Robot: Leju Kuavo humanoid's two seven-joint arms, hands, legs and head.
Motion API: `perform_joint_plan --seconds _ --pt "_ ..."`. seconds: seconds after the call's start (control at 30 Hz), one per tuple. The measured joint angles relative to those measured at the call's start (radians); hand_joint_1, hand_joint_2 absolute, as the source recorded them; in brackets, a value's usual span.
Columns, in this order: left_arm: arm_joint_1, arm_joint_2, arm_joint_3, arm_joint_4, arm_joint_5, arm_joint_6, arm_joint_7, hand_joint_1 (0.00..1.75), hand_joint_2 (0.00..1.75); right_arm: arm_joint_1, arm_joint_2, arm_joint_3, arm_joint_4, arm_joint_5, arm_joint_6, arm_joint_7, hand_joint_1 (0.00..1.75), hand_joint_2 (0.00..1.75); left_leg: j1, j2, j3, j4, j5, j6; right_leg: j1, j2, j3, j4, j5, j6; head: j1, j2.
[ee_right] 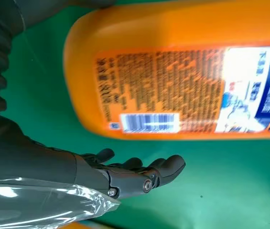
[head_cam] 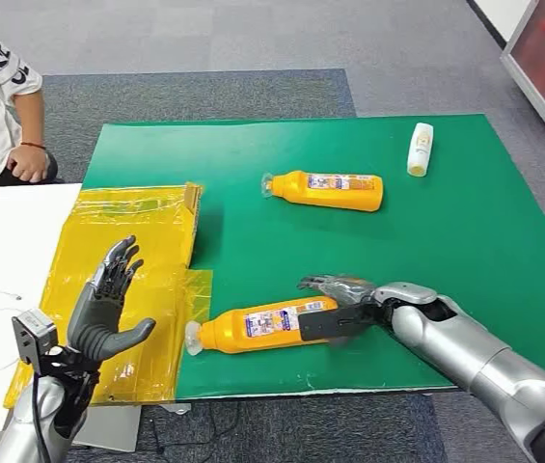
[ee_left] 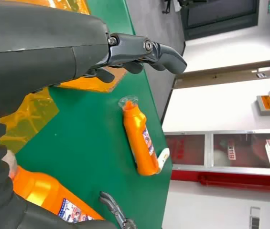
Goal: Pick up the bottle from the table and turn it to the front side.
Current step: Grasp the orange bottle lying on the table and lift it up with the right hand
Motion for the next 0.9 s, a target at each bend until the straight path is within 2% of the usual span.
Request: perform_joint_plan --seconds 0.33,0.9 --pt "0.04 -0.004 0.022 -0.04 -0.004 0.0 0.002 0.0 1.75 0.053 0.0 -0.009 -0.087 0.044 -0.022 0.031 0.0 1.75 0.0 0.0 0.0 0.0 0.0 0.0 0.0 0.0 0.0 0.0 0.0 0.0 0.0 0.0" --pt "0.047 -0.016 0.038 -0.044 -0.009 -0.003 0.008 0.0 1.75 0.078 0.024 -0.047 -0.117 0.108 -0.03 0.041 0.0 1.75 0.0 0.0 0.0 0.0 0.0 0.0 0.0 0.0 0.0 0.0 0.0 0.0 0.0 0.0"
